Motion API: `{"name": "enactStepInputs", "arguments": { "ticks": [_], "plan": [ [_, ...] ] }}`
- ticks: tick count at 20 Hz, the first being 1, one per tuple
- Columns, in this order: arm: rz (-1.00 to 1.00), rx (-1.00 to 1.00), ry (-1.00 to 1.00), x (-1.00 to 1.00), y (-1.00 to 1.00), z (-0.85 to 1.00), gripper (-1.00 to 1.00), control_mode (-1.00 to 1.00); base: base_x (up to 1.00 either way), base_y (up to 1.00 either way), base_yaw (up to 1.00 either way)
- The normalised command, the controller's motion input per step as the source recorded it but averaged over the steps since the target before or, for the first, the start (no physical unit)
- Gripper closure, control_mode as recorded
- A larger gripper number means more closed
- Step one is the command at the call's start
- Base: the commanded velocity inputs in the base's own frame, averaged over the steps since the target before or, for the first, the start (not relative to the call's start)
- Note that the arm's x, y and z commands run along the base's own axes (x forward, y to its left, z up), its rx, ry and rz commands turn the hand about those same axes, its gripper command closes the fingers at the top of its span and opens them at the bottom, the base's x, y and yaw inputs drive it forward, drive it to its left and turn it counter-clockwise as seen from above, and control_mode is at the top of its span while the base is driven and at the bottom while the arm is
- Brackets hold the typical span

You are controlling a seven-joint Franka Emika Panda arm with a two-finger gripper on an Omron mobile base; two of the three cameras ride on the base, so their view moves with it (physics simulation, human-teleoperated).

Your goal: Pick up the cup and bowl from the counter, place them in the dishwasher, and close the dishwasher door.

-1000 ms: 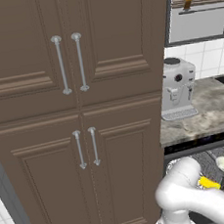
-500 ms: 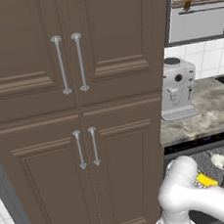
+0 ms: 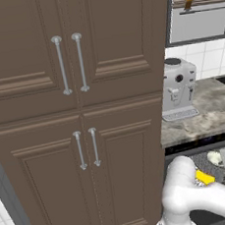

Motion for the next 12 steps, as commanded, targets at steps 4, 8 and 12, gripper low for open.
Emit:
{"name": "enactStepInputs", "arguments": {
  "ticks": [4,8,12],
  "plan": [
    [0.13,0.0,0.0,-0.49,-0.13,-0.74,1.0,-1.0,0.0,0.0,0.0],
    [0.14,0.0,0.0,-0.4,-0.12,-0.77,1.0,-1.0,0.0,0.0,0.0],
    [0.12,0.0,0.0,-0.29,-0.09,-0.62,1.0,-1.0,0.0,0.0,0.0]
  ]
}}
